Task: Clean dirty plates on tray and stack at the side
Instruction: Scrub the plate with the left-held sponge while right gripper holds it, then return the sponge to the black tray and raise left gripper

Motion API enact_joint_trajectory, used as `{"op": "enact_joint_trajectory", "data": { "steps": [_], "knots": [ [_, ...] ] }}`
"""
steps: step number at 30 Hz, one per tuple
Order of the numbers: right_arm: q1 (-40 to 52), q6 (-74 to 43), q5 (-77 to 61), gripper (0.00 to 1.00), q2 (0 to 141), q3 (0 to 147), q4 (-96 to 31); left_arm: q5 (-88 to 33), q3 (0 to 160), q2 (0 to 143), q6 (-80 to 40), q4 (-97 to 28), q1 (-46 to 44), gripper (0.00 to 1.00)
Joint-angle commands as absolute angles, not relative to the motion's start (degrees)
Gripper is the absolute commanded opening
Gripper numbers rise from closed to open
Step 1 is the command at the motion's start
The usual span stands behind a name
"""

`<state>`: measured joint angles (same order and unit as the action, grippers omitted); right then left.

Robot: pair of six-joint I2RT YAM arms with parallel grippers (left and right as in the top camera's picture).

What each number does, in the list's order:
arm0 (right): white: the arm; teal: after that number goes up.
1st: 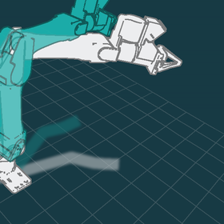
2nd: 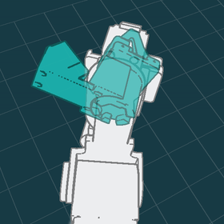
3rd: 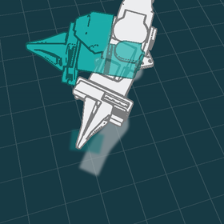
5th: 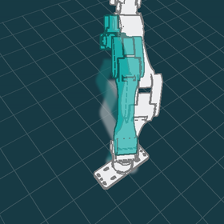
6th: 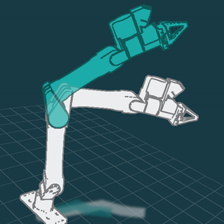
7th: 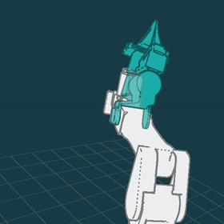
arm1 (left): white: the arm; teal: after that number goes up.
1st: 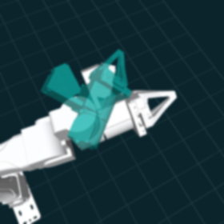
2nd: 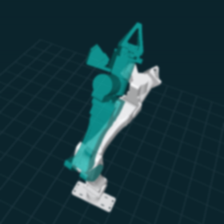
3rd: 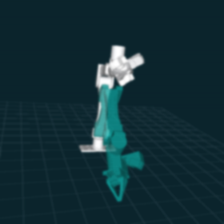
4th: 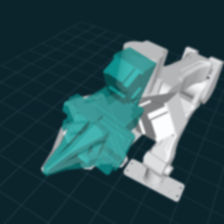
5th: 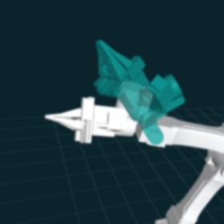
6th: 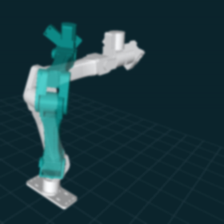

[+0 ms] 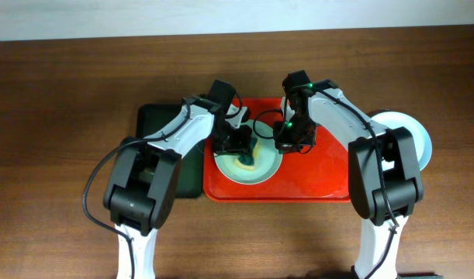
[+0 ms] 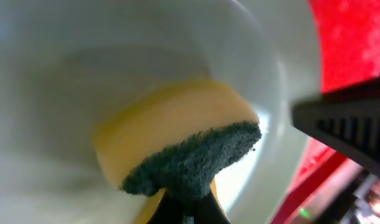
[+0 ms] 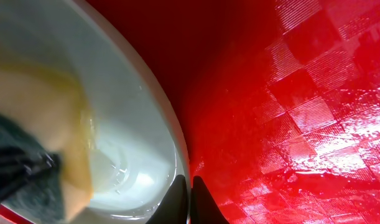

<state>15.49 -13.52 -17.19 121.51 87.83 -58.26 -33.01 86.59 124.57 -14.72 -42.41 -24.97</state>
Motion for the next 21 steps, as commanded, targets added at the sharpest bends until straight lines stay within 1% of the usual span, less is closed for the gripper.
{"op": "enact_joint_trajectory", "data": {
  "steps": [1, 6, 9, 11, 13, 19, 21],
  "knots": [
    [16.1, -13.5, -18.4, 0.04, 122.2, 87.6, -58.0, -42.4, 85.8, 126.2, -13.1, -42.7, -26.4, 0.0],
    [16.1, -13.5, -18.4, 0.04, 122.2, 87.6, -58.1, -40.6, 86.5, 119.0, -13.1, -43.4, -24.0, 0.0],
    [16.1, -13.5, -18.4, 0.04, 122.2, 87.6, -58.0, -32.9, 86.5, 112.6, -13.1, -46.3, -21.8, 0.0],
    [16.1, -13.5, -18.4, 0.04, 122.2, 87.6, -58.0, -24.4, 86.5, 106.7, -13.1, -51.0, -19.7, 0.0],
    [16.1, -13.5, -18.4, 0.04, 122.2, 87.6, -58.0, -20.2, 86.5, 104.4, -13.1, -54.2, -18.5, 0.0],
    [16.1, -13.5, -18.4, 0.04, 122.2, 87.6, -58.0, -3.3, 85.4, 104.1, -13.1, -63.9, -15.4, 0.0],
    [16.1, -13.5, -18.4, 0.04, 122.2, 87.6, -58.0, -1.6, 83.6, 104.2, -13.2, -64.0, -14.0, 0.0]
  ]
}}
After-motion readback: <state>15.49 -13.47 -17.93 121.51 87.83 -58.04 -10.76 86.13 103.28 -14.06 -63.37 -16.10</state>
